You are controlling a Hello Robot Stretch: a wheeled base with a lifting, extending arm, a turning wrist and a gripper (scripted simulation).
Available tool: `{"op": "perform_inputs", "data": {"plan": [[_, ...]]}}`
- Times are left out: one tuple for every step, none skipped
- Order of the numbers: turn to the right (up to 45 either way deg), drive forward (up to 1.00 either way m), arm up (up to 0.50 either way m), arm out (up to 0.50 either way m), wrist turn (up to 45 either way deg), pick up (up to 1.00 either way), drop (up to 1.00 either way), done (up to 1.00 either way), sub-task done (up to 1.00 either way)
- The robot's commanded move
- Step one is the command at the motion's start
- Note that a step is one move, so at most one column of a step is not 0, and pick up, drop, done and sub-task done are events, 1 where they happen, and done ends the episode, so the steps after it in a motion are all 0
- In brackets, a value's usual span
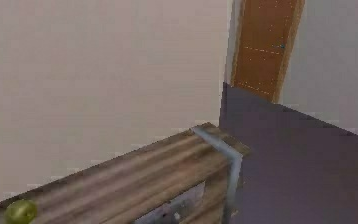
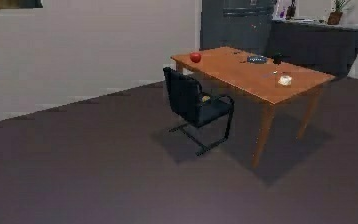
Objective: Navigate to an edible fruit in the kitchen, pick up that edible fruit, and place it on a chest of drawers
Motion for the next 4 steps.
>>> {"op": "perform_inputs", "data": {"plan": [[-45.0, 0.00, 0.00, 0.00, 0.0, 0.00, 0.00, 0.00, 0.00], [-45.0, 0.00, 0.00, 0.00, 0.0, 0.00, 0.00, 0.00, 0.00], [-45.0, 0.00, 0.00, 0.00, 0.0, 0.00, 0.00, 0.00, 0.00], [0.0, 0.00, 0.50, 0.00, 0.0, 0.00, 0.00, 0.00, 0.00]]}}
